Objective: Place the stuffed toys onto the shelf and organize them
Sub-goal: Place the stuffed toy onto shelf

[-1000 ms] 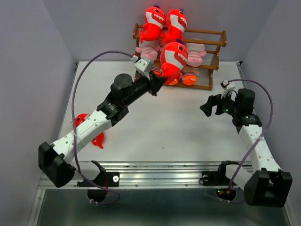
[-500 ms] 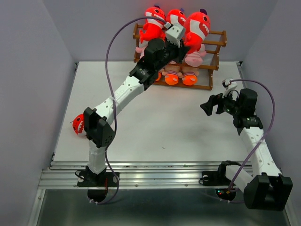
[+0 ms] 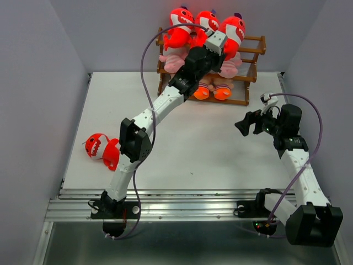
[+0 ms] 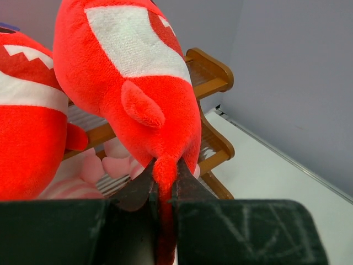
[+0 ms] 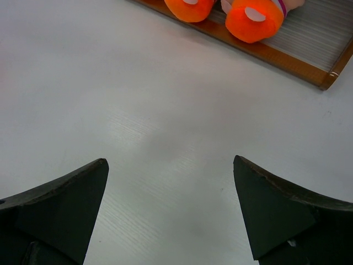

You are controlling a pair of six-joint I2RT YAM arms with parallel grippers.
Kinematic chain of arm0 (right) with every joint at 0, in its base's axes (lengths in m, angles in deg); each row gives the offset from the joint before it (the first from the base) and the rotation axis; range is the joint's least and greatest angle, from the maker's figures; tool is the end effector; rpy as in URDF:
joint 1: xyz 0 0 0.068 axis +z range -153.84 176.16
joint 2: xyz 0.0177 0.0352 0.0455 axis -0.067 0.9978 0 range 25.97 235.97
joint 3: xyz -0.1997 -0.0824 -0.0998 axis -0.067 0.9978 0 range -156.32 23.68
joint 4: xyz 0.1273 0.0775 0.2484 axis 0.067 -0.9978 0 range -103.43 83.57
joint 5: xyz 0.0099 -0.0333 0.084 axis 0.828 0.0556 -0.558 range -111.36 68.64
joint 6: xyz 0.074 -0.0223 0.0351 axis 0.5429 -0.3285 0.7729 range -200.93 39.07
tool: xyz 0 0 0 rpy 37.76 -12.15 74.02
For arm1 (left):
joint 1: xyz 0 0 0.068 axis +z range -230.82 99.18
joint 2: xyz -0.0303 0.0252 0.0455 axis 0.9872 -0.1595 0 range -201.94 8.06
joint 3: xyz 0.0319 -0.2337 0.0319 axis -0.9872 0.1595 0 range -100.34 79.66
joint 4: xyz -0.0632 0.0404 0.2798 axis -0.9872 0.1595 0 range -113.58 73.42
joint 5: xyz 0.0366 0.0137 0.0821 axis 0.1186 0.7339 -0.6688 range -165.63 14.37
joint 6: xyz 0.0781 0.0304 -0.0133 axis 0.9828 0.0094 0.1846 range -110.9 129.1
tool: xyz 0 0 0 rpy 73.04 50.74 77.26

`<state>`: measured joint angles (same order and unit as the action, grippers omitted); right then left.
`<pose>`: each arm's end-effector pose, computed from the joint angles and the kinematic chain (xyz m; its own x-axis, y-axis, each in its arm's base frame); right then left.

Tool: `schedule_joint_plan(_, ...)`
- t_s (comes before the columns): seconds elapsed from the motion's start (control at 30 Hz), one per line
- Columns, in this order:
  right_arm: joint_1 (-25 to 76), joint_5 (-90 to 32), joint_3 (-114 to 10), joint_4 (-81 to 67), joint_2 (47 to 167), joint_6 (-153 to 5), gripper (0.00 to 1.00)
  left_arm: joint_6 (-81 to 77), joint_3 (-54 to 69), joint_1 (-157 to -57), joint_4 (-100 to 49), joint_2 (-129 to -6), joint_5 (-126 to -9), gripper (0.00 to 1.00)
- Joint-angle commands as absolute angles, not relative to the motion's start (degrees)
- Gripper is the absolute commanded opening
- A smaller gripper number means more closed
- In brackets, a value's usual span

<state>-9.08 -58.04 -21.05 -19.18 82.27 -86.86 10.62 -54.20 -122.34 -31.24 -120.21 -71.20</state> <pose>0.2998 0.0173 0.2517 -0.3594 -0.0502 -0.9318 -0.5088 0.8476 0.1505 0.4255 -0.3843 0.4130 0.1906 -0.1335 -0.9725 0.7123 0.7005 0.0435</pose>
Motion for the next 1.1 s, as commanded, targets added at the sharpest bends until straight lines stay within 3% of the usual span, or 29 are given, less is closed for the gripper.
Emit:
schedule_joint_plan(0.0, -9.38, -59.06, -20.79, -16.44, 82.14, -86.55, 1.00, 12.09, -60.61, -122.22, -38.69, -120.87, -74.13, 0.00)
schedule_joint_plan(0.47, -9.38, -59.59, -20.70, -16.27, 82.75, -86.38, 1.00, 13.84, -64.12, -122.74, -45.38, -127.29, -80.98, 0.00)
schedule_joint_plan(1.07, -9.38, -59.41, -20.88, -16.18, 83.10, -86.38, 1.00, 14.11, -66.50, -123.18, -47.57, -131.51, -81.69, 0.00)
